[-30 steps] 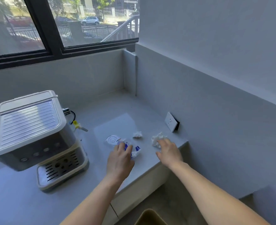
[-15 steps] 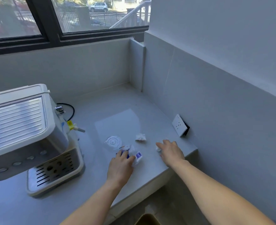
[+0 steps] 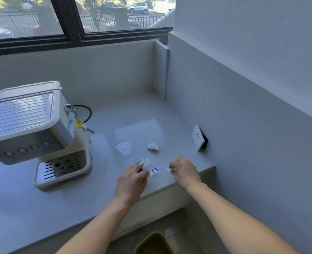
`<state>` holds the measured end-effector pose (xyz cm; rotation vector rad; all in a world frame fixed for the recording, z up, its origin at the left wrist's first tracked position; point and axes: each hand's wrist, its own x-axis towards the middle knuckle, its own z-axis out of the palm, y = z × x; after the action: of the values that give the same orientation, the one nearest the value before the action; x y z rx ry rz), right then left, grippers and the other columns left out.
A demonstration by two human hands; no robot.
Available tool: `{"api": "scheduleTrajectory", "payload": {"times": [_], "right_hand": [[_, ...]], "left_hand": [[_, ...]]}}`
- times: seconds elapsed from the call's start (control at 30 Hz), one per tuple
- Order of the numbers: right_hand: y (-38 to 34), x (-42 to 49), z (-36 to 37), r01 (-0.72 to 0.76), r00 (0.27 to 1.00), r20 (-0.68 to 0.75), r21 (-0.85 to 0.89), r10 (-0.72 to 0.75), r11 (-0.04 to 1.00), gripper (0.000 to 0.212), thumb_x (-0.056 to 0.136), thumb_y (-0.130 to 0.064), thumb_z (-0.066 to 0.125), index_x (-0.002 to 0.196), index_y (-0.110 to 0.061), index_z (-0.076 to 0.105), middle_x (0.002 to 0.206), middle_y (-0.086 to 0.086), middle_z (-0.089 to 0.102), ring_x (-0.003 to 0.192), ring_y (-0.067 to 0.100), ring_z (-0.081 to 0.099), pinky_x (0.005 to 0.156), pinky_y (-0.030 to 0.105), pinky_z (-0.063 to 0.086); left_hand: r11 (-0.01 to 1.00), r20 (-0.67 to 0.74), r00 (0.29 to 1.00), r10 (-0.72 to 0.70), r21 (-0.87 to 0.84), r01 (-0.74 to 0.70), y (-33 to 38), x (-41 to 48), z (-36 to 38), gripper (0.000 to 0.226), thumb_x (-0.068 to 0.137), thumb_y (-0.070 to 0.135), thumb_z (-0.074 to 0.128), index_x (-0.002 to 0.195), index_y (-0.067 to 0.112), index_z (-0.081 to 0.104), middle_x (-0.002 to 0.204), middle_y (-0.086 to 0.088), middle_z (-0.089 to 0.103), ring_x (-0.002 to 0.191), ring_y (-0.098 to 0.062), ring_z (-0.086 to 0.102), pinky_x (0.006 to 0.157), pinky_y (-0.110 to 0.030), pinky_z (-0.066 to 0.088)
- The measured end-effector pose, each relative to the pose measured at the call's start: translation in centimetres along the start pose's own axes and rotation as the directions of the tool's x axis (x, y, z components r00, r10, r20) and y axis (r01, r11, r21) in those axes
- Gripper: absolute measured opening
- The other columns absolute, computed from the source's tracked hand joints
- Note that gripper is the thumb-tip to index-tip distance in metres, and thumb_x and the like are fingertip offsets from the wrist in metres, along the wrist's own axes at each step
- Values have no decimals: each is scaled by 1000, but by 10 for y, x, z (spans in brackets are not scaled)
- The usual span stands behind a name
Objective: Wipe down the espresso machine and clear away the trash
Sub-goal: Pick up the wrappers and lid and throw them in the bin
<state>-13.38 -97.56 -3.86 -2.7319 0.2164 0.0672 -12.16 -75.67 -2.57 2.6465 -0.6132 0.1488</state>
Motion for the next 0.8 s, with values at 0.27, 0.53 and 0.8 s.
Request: {"api": "scheduleTrajectory", "payload": {"times": [0.27, 0.53, 0.8], "right_hand": [[0, -53, 4, 166, 986, -25, 112, -164, 980, 21, 94, -21, 55, 106, -24, 72, 100, 4, 58, 96, 27, 58, 77, 34, 48], [18, -126, 40, 181, 979, 57, 218, -198, 959, 16, 94, -25, 60, 104, -25, 73, 99, -5, 58, 94, 18, 59, 71, 23, 39], [29, -155, 101, 100, 981, 152, 138, -121, 985, 16, 94, -27, 59, 104, -29, 70, 99, -5, 57, 94, 19, 56, 69, 29, 43]], "left_hand": [[999, -123, 992, -12, 42, 17, 47, -78, -6, 13, 76, 11, 74, 79, 22, 68, 88, 3, 67, 80, -24, 63, 48, -35, 51], [988, 10, 989, -146, 44, 145, 50, -184, 29, 11, 79, 15, 73, 80, 23, 67, 88, 6, 64, 84, -19, 61, 49, -28, 45], [979, 176, 963, -206, 40, 202, 31, -214, 83, 9, 79, 12, 70, 76, 19, 65, 85, 5, 65, 80, -19, 60, 51, -31, 45]]}}
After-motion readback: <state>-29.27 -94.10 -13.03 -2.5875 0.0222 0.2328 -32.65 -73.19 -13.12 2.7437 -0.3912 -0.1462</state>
